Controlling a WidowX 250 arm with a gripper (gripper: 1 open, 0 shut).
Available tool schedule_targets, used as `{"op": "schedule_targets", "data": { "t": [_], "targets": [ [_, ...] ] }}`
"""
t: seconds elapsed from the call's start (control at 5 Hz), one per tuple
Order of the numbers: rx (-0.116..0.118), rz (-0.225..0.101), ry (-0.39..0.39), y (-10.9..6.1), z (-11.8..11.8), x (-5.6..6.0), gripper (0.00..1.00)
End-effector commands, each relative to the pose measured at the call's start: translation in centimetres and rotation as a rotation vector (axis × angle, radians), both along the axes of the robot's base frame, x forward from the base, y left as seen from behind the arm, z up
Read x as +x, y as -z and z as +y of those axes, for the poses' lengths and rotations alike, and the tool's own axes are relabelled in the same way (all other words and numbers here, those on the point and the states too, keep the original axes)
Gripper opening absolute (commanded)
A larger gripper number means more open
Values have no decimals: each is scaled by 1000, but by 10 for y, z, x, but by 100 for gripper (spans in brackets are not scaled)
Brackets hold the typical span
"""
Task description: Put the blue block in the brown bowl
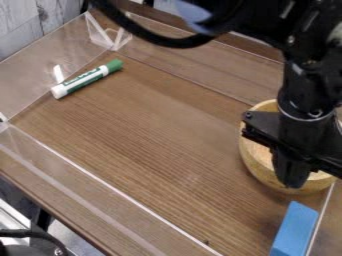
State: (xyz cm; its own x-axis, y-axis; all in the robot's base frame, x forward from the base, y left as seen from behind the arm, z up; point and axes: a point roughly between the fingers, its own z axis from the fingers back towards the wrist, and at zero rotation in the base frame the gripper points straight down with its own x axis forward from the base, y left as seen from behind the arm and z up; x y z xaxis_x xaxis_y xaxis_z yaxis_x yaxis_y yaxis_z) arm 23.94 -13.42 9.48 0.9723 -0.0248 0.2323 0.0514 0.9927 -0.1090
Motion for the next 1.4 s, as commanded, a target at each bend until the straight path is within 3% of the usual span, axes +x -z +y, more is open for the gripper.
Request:
{"op": "schedule_targets", "data": {
  "t": [0.0,1.2],
  "targets": [
    [-29,-54,-2,-9,2,8,0],
    [-48,-105,12,5,10,26,0]
  ]
}}
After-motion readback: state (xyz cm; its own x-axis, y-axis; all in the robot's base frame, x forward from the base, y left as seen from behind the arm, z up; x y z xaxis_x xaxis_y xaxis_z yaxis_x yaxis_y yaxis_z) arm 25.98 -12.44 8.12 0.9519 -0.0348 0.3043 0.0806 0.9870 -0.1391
